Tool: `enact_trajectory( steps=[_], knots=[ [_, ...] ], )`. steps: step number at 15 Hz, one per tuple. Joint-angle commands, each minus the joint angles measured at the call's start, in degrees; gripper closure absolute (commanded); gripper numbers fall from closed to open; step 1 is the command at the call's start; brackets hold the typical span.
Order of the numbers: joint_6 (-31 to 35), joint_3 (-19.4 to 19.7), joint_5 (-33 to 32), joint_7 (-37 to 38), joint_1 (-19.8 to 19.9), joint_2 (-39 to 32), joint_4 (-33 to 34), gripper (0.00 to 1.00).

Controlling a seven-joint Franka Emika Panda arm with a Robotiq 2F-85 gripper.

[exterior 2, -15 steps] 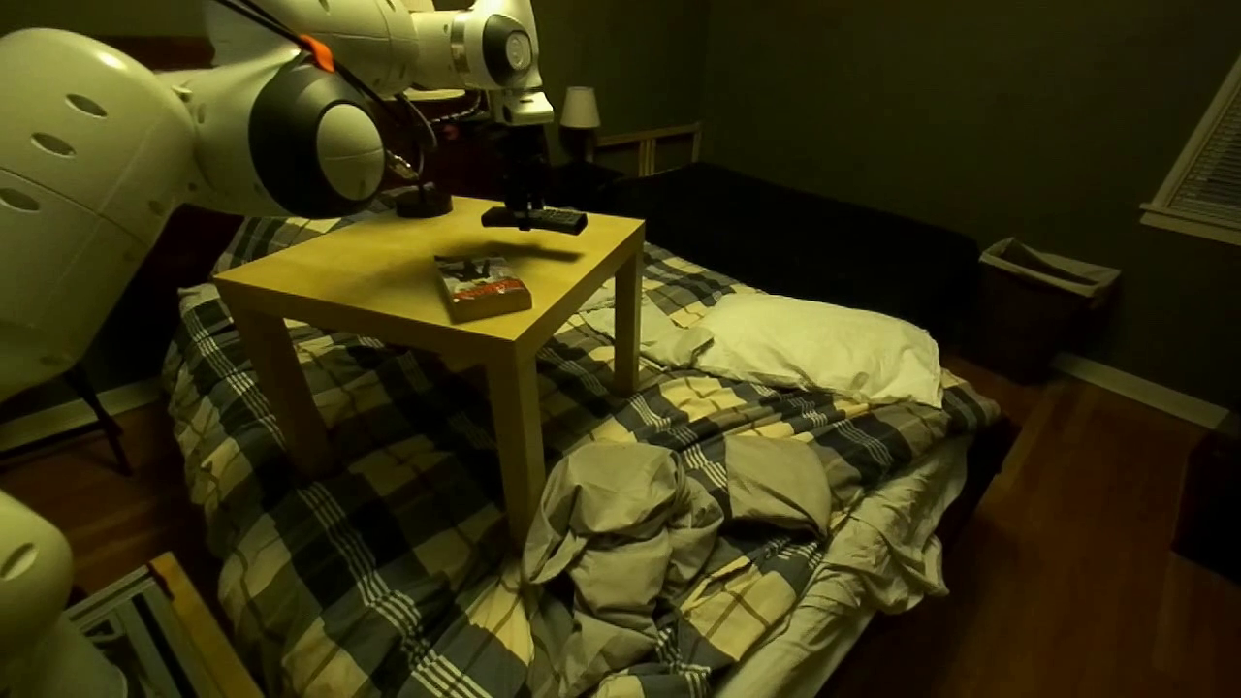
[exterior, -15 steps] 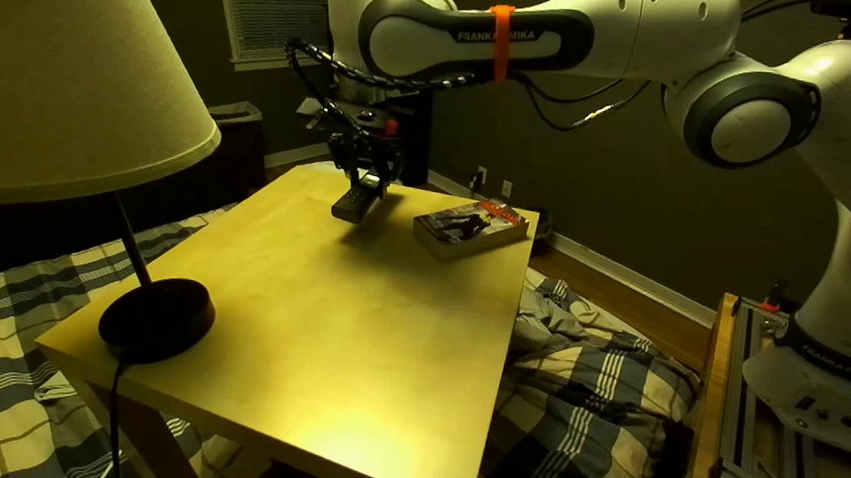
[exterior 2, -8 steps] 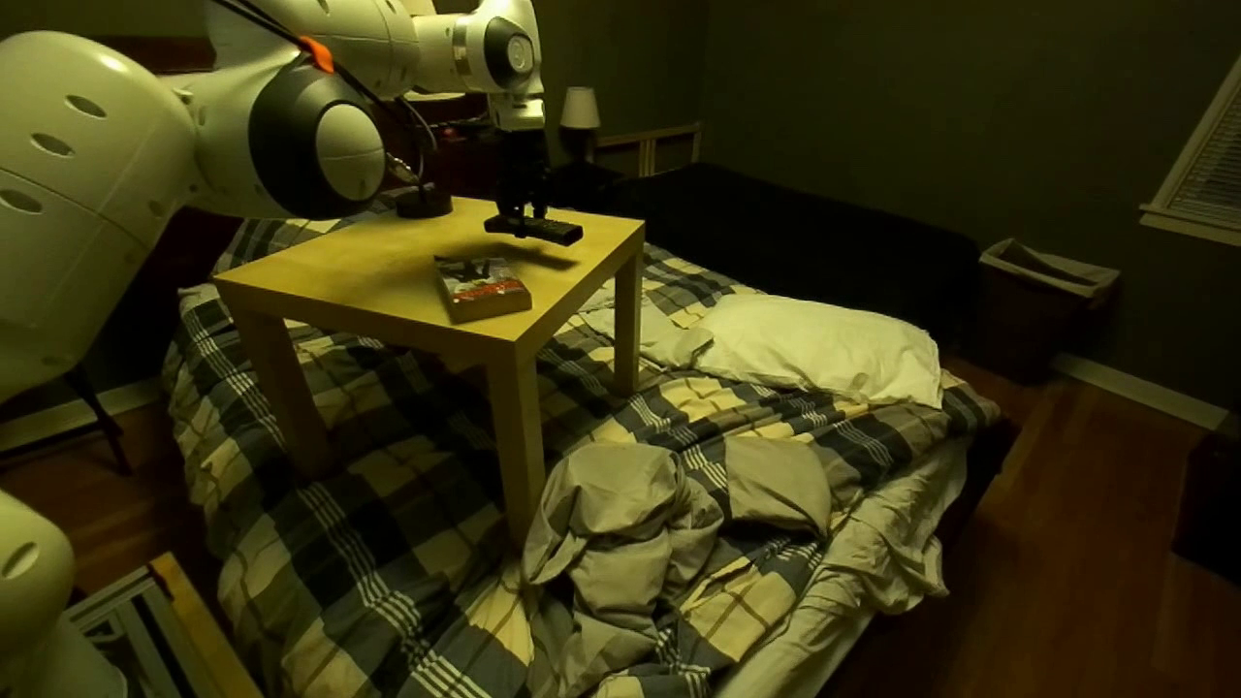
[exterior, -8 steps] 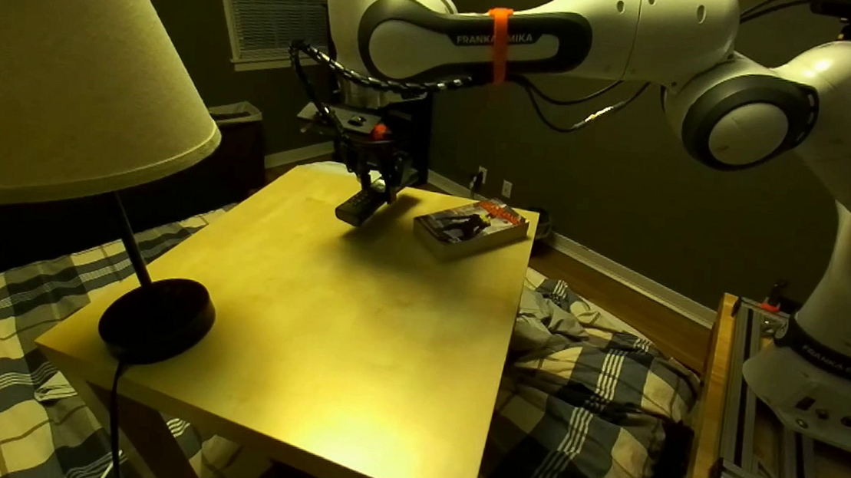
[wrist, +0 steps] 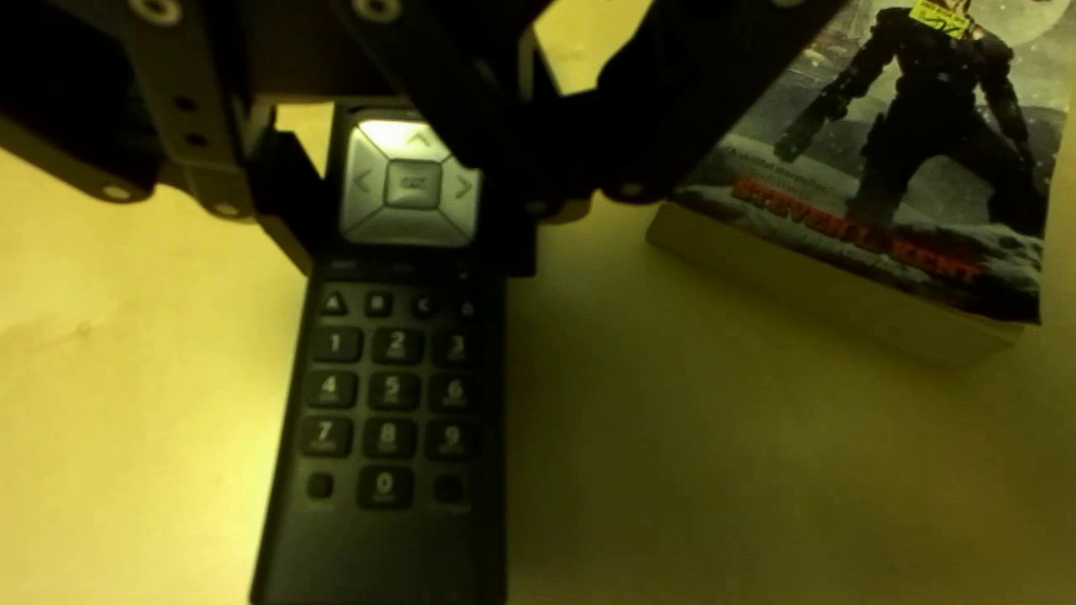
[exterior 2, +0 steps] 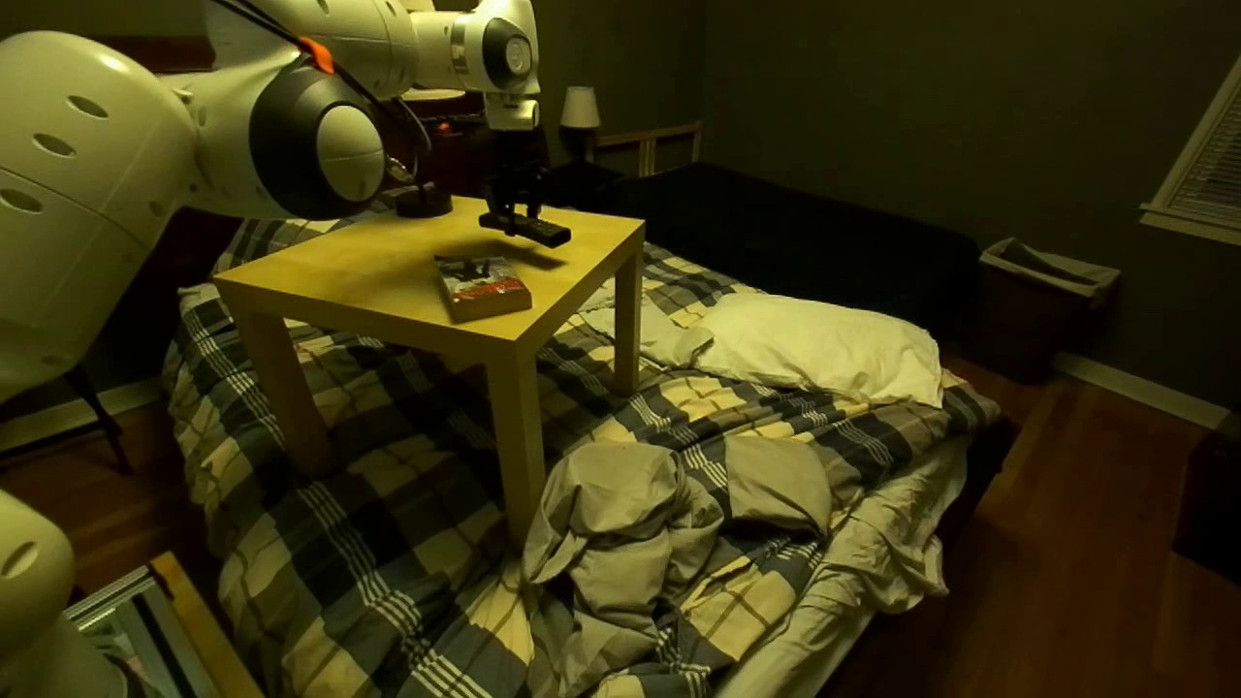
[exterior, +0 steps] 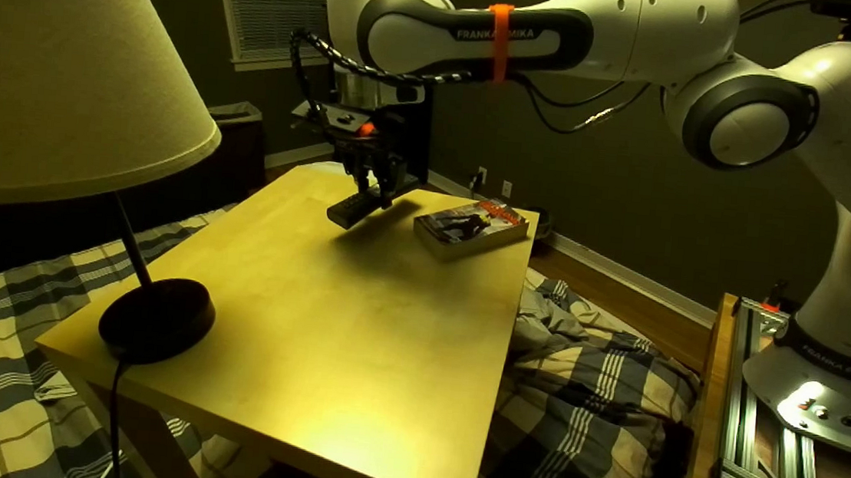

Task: Lift the remote, spin it and put it back on the table

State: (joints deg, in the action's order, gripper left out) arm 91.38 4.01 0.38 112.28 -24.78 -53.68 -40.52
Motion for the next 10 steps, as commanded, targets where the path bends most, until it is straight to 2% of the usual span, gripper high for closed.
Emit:
enact_trajectory(
  steps=[1, 9, 10],
  knots=[
    [0.29, 0.02, 0.92, 3.73, 0.11, -1.2, 1.1, 0.72],
    [2.14, 0.06, 0.44, 5.44, 0.31, -2.96, 0.71, 0.72],
    [2.56, 0.03, 0.06, 4.27, 0.21, -2.99, 0.66, 0.24]
  ],
)
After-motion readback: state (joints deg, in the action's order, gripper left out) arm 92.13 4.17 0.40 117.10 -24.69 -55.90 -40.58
